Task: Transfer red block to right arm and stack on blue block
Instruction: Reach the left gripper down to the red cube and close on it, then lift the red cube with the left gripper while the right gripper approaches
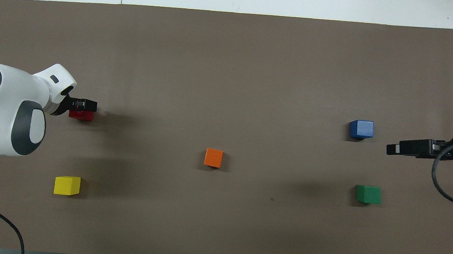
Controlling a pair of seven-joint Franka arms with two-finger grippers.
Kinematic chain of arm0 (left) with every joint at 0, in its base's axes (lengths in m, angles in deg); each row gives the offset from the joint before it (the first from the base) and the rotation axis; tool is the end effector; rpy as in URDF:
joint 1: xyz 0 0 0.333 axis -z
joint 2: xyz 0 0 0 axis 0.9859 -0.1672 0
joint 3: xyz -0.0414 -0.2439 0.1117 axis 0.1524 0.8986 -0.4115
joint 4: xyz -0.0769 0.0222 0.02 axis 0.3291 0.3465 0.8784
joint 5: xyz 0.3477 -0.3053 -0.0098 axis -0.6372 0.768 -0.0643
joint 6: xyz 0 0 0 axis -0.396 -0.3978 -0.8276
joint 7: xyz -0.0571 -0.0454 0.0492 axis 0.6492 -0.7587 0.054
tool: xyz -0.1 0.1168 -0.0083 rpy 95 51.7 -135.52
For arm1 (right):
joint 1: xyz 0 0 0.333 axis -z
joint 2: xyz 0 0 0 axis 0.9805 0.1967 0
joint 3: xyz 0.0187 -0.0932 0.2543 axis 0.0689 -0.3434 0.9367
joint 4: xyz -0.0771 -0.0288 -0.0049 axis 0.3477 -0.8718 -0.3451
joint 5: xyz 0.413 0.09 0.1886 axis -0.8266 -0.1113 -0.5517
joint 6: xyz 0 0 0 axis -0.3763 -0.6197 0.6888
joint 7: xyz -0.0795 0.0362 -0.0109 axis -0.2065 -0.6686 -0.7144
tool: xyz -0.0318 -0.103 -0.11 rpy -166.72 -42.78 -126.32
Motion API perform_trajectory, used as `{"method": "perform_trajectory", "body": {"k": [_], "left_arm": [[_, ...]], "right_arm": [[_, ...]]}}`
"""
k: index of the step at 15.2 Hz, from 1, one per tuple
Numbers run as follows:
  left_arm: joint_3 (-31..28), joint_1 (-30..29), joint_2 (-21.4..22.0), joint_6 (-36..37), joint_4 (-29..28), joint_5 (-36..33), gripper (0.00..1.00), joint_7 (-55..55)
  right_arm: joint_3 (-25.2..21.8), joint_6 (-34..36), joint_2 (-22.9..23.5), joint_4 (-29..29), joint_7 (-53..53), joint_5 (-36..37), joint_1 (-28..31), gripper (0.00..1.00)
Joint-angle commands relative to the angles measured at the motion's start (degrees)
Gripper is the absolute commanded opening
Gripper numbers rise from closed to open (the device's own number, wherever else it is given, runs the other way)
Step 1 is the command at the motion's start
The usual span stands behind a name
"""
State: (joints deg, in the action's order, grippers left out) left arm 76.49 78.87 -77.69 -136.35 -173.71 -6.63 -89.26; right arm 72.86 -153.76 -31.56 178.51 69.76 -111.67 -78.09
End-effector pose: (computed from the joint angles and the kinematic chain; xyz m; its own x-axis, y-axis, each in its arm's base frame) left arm 0.6192 -0.0048 0.1762 0.9951 -0.0791 0.0595 -0.0787 -0.9969 -0.0089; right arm 0.5661 -0.0109 0.3943 0.9999 -0.0116 0.0043 -0.0075 -0.8456 -0.5337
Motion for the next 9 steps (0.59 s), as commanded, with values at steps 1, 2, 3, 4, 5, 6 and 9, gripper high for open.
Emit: {"method": "perform_trajectory", "body": {"k": [1, 2, 3, 4, 5, 6, 9], "left_arm": [[-0.8, 0.71, -1.01, 0.45, 0.43, -0.16, 0.29, 0.54], [-0.89, 0.71, -1.19, 4.38, 2.7, -0.16, 0.0, 0.54], [-0.89, 0.63, -1.54, 9.56, 6.03, -0.16, 0.0, 0.54], [-0.89, 0.71, -2.24, 14.31, 9.63, 0.02, 0.0, 1.06], [-0.8, 0.71, -2.16, 17.31, 11.93, 0.19, 0.0, 3.76], [-0.8, 0.71, -1.89, 20.3, 13.69, 1.59, 0.0, 8.4], [-0.1, 0.36, 1.26, 32.68, 19.93, 8.7, 0.0, 21.33]], "right_arm": [[0.09, -0.4, 0.78, 3.2, -9.49, -11.73, 1.02, 1.0], [0.09, -0.31, 0.87, 4.87, -13.8, -16.04, 1.02, 1.0], [0.09, -0.22, 0.87, 6.01, -16.1, -19.57, 0.93, 1.0], [0.09, 0.74, 0.87, 6.98, -16.73, -23.52, 0.76, 1.0], [0.09, 1.97, 1.04, 7.78, -17.44, -27.65, 0.32, 1.0], [0.18, 2.59, 1.31, 8.65, -19.01, -30.91, -0.12, 1.0], [0.18, 5.22, 2.97, 10.06, -22.27, -40.4, -2.84, 1.0]]}}
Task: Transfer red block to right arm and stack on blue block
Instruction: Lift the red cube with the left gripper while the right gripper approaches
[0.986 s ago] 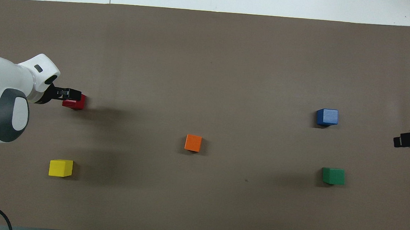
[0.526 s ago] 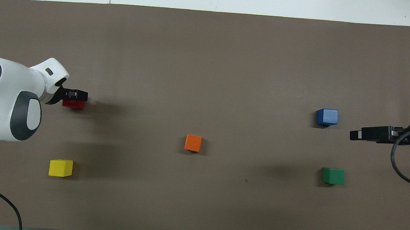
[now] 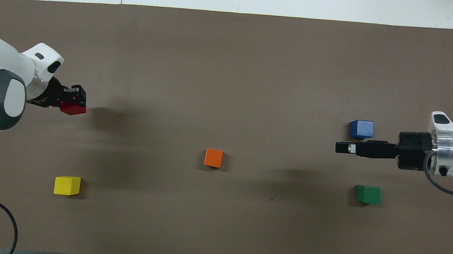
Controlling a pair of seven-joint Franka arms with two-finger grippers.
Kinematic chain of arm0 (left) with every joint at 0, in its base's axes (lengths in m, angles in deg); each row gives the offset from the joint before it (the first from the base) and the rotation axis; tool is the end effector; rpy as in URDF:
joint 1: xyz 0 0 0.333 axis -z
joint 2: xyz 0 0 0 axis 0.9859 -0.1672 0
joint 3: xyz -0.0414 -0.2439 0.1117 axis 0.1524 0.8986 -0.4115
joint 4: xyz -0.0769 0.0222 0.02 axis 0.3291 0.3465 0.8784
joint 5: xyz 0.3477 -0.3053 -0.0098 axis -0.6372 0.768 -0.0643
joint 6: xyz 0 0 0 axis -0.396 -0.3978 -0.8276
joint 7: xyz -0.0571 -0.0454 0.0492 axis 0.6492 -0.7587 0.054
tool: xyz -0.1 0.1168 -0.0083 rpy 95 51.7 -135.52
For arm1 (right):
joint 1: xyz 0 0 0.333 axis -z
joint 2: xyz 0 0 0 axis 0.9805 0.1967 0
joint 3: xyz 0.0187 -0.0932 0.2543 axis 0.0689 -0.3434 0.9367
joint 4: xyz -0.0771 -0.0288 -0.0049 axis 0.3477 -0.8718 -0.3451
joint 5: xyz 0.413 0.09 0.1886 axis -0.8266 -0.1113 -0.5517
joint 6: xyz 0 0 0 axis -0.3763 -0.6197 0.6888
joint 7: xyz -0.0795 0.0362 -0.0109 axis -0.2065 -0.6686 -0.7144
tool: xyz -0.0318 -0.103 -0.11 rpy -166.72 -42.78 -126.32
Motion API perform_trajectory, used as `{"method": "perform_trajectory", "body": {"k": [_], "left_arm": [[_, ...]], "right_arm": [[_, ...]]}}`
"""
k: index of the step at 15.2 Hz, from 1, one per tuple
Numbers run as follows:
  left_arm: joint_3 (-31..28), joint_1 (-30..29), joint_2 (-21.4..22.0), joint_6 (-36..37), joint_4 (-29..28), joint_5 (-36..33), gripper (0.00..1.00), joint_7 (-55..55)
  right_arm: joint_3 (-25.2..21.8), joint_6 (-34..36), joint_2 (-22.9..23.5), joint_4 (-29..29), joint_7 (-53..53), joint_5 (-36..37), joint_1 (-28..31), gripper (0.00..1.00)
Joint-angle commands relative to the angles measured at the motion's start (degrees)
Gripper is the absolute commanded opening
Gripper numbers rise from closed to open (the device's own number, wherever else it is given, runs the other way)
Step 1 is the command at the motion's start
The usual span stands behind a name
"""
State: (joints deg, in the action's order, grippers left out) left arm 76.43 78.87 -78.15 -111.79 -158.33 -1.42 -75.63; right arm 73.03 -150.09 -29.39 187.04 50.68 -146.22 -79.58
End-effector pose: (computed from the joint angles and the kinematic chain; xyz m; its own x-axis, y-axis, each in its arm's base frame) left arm 0.6482 -0.0123 0.2691 0.9728 0.1981 -0.1202 0.2053 -0.9774 0.0510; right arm 0.5533 0.0653 0.3503 0.9950 -0.0009 0.1002 0.0908 -0.4149 -0.9053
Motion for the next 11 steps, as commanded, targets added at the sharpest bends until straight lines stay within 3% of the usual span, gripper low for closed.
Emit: {"method": "perform_trajectory", "body": {"k": [1, 6, 9, 11], "left_arm": [[0.13, 0.71, 2.77, 11.73, 6.39, 4.82, 0.0, 12.17], [1.88, 0.72, 12.96, 21.16, 6.85, 15.01, 0.0, 42.3], [5.91, 1.59, 18.33, 26.08, 6.41, 22.82, 0.0, 53.04], [10.57, 5.26, 19.04, 26.8, 6.06, 23.73, 0.0, 67.68]], "right_arm": [[0.01, 3.39, 1.76, 2.23, -5.72, -9.97, -2.05, 1.0], [0.09, 11.56, 5.54, 6.01, -14.62, -26.24, -6.27, 1.0], [0.09, 20.43, 8.26, 7.86, -18.04, -35.3, -8.21, 1.0], [0.09, 25.26, 11.42, 8.3, -22.24, -39.08, -10.57, 1.0]]}}
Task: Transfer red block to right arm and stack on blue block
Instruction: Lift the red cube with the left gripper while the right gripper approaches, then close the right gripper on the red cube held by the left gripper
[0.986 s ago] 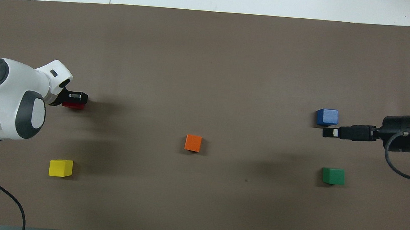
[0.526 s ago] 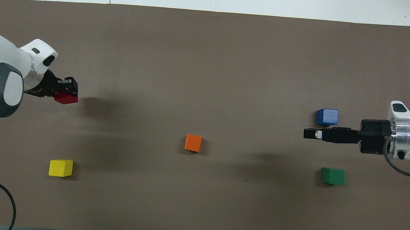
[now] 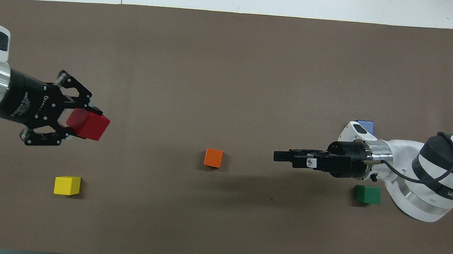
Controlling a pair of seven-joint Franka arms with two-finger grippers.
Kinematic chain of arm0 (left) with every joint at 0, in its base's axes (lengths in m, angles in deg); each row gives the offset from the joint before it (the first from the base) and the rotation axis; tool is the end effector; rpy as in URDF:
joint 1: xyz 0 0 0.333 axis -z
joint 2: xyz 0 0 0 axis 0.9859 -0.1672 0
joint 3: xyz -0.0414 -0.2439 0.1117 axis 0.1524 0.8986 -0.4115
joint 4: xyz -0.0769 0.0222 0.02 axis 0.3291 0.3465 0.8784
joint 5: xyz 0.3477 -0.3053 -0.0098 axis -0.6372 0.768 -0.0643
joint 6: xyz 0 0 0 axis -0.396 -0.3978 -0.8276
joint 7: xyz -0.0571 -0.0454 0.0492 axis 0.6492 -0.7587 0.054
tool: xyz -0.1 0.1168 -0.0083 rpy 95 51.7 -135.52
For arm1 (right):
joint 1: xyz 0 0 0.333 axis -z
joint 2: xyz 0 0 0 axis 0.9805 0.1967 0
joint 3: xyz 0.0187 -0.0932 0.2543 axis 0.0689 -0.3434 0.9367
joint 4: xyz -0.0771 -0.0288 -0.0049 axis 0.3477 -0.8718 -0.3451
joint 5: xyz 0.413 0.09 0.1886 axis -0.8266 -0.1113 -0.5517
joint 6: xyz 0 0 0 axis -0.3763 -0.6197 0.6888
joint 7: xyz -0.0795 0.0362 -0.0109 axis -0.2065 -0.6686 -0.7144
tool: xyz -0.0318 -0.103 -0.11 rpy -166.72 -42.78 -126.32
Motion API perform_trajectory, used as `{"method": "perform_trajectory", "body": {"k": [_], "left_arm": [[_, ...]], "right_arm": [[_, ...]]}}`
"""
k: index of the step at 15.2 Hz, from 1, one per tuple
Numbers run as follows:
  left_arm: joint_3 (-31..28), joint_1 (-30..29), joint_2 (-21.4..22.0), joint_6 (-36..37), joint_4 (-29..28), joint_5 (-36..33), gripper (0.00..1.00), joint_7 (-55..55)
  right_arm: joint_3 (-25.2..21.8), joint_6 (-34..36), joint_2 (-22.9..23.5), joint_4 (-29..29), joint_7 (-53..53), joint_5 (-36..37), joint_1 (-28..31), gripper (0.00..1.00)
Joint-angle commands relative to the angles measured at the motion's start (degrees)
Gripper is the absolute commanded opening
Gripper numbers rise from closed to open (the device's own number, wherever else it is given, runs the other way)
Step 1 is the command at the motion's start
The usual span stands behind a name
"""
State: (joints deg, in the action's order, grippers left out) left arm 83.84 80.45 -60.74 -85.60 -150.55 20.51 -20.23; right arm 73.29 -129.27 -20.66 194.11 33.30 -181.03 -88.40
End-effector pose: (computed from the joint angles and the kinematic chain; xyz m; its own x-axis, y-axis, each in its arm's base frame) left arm 0.5684 -0.1670 0.5130 0.5093 0.7402 -0.4390 0.8399 -0.5387 0.0661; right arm 0.5096 0.1900 0.3130 0.9917 0.0099 0.1282 0.1207 0.2702 -0.9552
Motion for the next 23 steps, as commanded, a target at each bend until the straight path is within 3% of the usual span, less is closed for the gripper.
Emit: {"method": "perform_trajectory", "body": {"k": [1, 3, 5, 7, 11, 12, 17, 20, 23], "left_arm": [[4.83, 5.61, 1.64, -0.44, -1.63, 1.8, 0.0, 18.1], [6.08, 8.08, 2.33, -5.44, -1.72, 3.63, 0.0, 24.81], [5.99, 8.62, 2.78, -9.57, -1.9, 10.99, 0.0, 31.49], [6.34, 8.8, 3.04, -14.23, -3.12, 13.39, 0.0, 36.59], [7.05, 13.88, 6.72, -27.23, -11.72, 13.49, 0.0, 40.3], [7.05, 15.03, 7.95, -29.7, -14.26, 13.49, 0.0, 41.88], [7.13, 15.57, 10.77, -30.08, -17.37, 13.49, 0.0, 43.21], [7.13, 16.36, 11.22, -29.99, -17.98, 13.49, 0.0, 43.21], [7.22, 17.23, 12.71, -30.51, -20.08, 13.49, 0.0, 43.21]], "right_arm": [[-0.08, 6.04, 4.18, 1.76, -7.33, -6.29, -2.64, 1.0], [-0.08, 9.72, 7.08, 2.55, -10.68, -10.16, -5.54, 1.0], [-0.08, 12.37, 9.99, 2.99, -15.16, -15.6, -10.01, 1.0], [0.01, 12.29, 9.83, 3.17, -15.53, -18.61, -12.75, 1.0], [0.19, 13.52, 10.26, 3.17, -15.45, -26.16, -18.2, 1.0], [0.19, 16.92, 12.09, 2.99, -15.53, -28.79, -19.69, 1.0], [0.19, 28.8, 17.64, 2.38, -15.71, -31.45, -20.94, 1.0], [0.19, 29.96, 21.16, -0.78, -18.95, -31.45, -21.2, 1.0], [0.19, 29.78, 21.34, -1.05, -19.14, -31.71, -21.2, 1.0]]}}
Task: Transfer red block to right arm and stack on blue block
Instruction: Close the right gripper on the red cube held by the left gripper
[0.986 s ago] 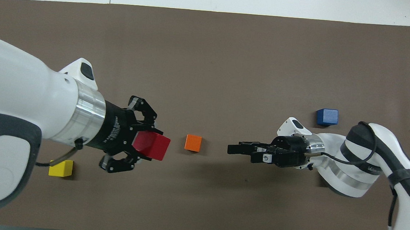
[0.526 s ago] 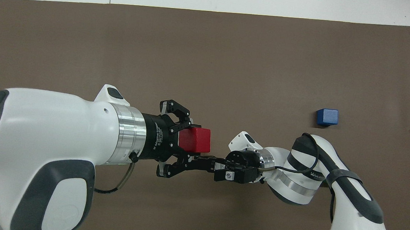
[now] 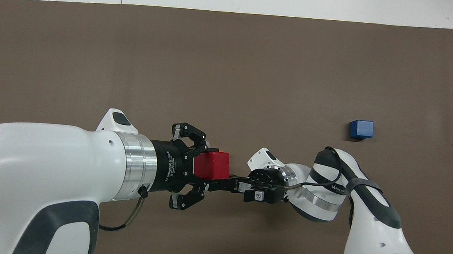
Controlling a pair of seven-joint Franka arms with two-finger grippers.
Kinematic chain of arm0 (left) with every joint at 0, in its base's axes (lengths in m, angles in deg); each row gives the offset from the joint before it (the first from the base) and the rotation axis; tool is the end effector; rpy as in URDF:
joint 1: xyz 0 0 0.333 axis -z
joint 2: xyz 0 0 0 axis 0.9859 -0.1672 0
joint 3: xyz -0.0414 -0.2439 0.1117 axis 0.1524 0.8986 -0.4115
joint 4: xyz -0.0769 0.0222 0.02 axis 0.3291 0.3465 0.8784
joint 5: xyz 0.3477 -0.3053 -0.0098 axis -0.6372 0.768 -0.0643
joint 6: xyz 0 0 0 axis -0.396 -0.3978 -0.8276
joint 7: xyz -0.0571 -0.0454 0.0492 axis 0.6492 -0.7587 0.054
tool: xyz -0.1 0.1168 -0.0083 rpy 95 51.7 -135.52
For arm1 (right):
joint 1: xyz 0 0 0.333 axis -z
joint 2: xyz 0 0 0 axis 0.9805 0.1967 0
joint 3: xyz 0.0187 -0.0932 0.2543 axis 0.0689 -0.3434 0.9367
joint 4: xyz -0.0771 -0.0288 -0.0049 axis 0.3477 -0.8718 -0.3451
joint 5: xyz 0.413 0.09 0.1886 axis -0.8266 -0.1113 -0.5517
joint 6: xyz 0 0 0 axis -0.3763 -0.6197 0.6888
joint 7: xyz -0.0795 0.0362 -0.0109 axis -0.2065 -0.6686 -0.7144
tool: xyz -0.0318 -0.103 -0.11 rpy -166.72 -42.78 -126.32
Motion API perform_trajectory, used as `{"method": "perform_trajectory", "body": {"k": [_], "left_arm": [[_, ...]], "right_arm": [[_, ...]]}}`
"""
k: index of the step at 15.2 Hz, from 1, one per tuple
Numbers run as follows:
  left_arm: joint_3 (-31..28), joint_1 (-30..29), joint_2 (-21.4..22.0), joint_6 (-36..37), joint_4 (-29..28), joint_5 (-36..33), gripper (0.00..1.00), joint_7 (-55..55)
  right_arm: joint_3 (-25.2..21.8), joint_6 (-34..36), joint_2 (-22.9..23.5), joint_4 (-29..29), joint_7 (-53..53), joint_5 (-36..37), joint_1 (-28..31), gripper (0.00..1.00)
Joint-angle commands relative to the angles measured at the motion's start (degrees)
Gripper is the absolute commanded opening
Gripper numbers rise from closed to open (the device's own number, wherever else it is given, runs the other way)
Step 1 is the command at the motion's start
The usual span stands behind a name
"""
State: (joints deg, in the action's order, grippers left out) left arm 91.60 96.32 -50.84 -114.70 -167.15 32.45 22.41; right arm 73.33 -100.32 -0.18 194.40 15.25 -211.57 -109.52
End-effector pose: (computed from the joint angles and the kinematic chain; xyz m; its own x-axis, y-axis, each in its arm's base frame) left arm 0.4696 -0.3871 0.4979 0.0337 0.8186 -0.5733 0.9992 -0.0405 0.0009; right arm 0.4205 0.3302 0.2413 0.9907 -0.0611 0.1212 0.1245 0.7643 -0.6327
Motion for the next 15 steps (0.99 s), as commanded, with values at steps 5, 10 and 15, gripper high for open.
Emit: {"method": "perform_trajectory", "body": {"k": [5, 10, 15], "left_arm": [[-0.54, 2.16, 4.12, -1.14, -5.59, 1.55, 0.0, 0.57], [-0.54, 2.86, 4.56, -1.14, -6.29, 1.55, 0.0, 0.48], [-0.62, 2.86, 4.56, -0.97, -6.3, 1.55, 0.0, 0.48]], "right_arm": [[0.24, 0.48, 0.95, -2.57, -1.08, -1.53, 0.28, 1.0], [0.24, 0.39, 0.95, -2.57, -1.96, -2.41, -0.34, 0.82], [0.24, 0.04, 0.95, -2.66, -2.22, -2.49, -0.25, 0.0]]}}
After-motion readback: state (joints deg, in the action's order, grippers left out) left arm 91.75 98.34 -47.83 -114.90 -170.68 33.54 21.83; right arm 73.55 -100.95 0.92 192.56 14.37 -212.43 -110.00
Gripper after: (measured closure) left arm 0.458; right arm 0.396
